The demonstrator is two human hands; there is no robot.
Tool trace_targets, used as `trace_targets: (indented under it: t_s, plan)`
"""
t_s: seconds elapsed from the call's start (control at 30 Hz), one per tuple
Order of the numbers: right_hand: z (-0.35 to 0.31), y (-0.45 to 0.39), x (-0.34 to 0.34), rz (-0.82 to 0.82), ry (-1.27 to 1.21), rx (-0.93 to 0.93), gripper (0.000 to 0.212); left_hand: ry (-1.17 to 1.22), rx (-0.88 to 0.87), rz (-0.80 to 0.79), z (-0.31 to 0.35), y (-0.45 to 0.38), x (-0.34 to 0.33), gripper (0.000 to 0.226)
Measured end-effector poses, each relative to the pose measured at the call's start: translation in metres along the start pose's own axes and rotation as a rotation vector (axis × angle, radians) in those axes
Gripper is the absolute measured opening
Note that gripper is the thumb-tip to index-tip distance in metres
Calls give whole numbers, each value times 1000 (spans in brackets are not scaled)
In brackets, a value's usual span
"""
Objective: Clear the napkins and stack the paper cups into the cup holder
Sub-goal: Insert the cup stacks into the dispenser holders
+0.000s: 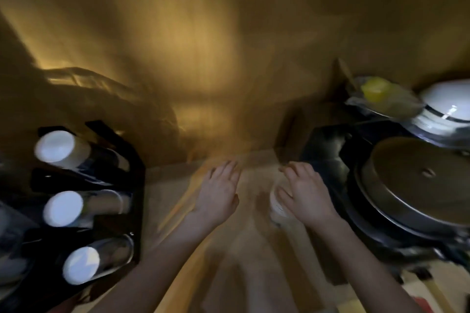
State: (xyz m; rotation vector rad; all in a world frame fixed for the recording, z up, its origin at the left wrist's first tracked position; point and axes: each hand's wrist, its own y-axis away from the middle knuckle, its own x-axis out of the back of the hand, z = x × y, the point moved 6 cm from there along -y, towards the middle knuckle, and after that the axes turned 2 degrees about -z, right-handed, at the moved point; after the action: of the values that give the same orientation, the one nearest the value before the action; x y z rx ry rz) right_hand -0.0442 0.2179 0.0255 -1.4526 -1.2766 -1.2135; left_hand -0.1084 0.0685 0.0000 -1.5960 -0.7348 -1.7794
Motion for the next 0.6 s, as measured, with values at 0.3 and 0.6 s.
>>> trace_targets:
  t_s: [0.3, 0.6]
  plan:
    - [68, 45, -60, -88, -545, -400, 61, 311, -52, -216, 70, -21, -74, 88]
    - [74, 45, -85, -57, -988, -621, 38, 971, 198, -133, 78, -22, -66, 90]
